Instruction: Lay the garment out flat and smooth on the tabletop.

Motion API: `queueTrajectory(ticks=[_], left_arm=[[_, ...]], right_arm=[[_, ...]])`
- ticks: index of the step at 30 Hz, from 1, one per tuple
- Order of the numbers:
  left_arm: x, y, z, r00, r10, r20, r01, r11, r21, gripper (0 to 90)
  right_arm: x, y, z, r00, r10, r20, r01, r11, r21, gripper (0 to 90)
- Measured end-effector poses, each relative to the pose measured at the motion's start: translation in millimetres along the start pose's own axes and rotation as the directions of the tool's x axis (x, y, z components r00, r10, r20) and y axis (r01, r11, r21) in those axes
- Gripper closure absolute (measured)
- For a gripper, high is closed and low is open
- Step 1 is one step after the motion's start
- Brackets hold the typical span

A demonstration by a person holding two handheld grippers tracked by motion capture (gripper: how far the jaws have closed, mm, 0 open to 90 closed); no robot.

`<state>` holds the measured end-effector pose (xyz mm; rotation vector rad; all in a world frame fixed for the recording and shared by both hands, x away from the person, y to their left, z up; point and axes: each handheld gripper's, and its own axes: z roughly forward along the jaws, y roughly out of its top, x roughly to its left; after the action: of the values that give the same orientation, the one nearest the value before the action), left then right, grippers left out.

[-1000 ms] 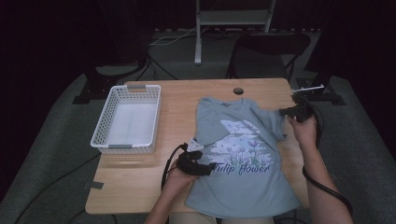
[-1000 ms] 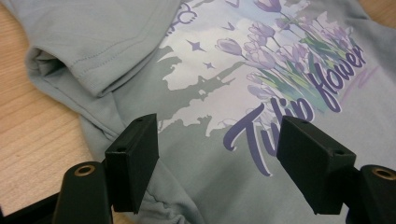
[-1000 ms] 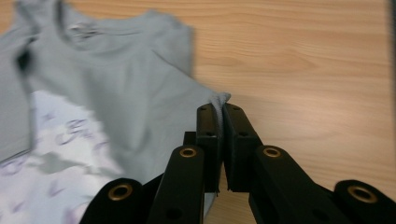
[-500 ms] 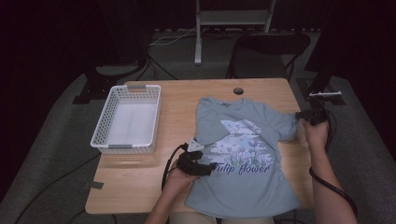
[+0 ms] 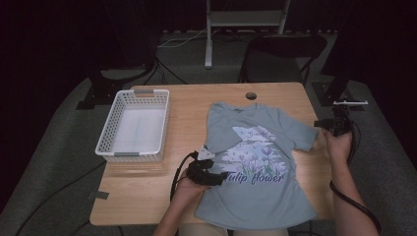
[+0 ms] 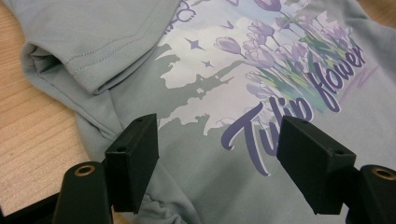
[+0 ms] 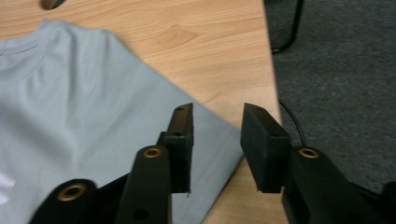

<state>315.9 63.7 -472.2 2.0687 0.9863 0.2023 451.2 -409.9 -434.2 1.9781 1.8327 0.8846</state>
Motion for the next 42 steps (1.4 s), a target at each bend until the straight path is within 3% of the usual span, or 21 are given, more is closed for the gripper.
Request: queueTrajectory(ticks=[6, 11, 13, 16, 21, 23, 26, 29, 32, 34, 37, 40, 42], left_arm=[[0.9, -0.2, 0.3, 1.0, -0.006, 0.002, 0.006, 1.0, 0.005, 31.0], [1.6, -0.4, -1.1, 1.0, -0.004, -0.001, 0.004, 1.0, 0.003, 31.1], [1.6, -0.3, -1.6, 1.0, -0.002, 0.001, 0.002, 1.0, 0.003, 31.0], [2.0, 0.2, -2.5, 1.0, -0.005, 0.0, 0.005, 1.0, -0.002, 31.0], [1.1, 1.3, -3.1, 1.0, -0.003, -0.001, 0.003, 1.0, 0.0, 31.1], [0.9, 1.4, -3.1, 1.0, -0.005, -0.004, 0.005, 1.0, 0.0, 31.1], [1.0, 1.6, -2.7, 1.0, -0.003, -0.002, 0.003, 1.0, 0.001, 31.1], [1.1, 2.0, -2.0, 1.0, 0.0, -0.003, 0.0, 1.0, 0.005, 31.1], [1.1, 2.6, -2.0, 1.0, -0.001, -0.006, 0.001, 1.0, 0.009, 31.0], [0.7, 3.0, -1.5, 1.0, -0.003, -0.006, 0.003, 1.0, 0.008, 31.1], [-0.9, 3.8, -0.8, 1.0, 0.001, -0.008, -0.001, 1.0, 0.008, 31.0], [-2.9, 5.8, -0.5, 0.9999, 0.012, -0.005, -0.012, 0.9999, 0.012, 31.0], [-4.5, 8.8, -0.6, 0.9998, 0.019, -0.004, -0.019, 0.9997, 0.012, 31.0]], right_arm=[[3.3, -18.2, -2.9, 0.9975, -0.038, -0.06, 0.038, 0.999, -0.004, 50.9], [12.0, -40.0, -10.4, 0.9902, -0.095, -0.102, 0.089, 0.994, -0.068, 38.1], [14.3, -50.0, -13.8, 0.9761, -0.141, -0.166, 0.126, 0.987, -0.1, 27.1], [20.7, -64.4, -17.4, 0.9636, -0.196, -0.182, 0.175, 0.976, -0.127, 16.2], [23.6, -86.7, -24.2, 0.9422, -0.219, -0.253, 0.182, 0.97, -0.162, 15.6], [26.2, -94.9, -27.0, 0.9379, -0.241, -0.25, 0.207, 0.966, -0.154, 15.6], [29.2, -108.9, -32.9, 0.9379, -0.246, -0.245, 0.208, 0.963, -0.171, 15.6], [27.9, -121.2, -42.8, 0.9434, -0.248, -0.22, 0.199, 0.954, -0.223, 14.4], [21.8, -131.2, -50.3, 0.9414, -0.223, -0.253, 0.16, 0.956, -0.247, 14.4], [20.5, -138.3, -53.9, 0.9532, -0.218, -0.209, 0.163, 0.954, -0.252, 14.4], [18.7, -146.6, -55.6, 0.9574, -0.23, -0.174, 0.186, 0.953, -0.239, 14.4], [16.5, -153.4, -58.2, 0.953, -0.246, -0.177, 0.198, 0.948, -0.249, 13.3], [16.0, -155.5, -57.8, 0.9407, -0.26, -0.218, 0.212, 0.953, -0.218, 13.3]])
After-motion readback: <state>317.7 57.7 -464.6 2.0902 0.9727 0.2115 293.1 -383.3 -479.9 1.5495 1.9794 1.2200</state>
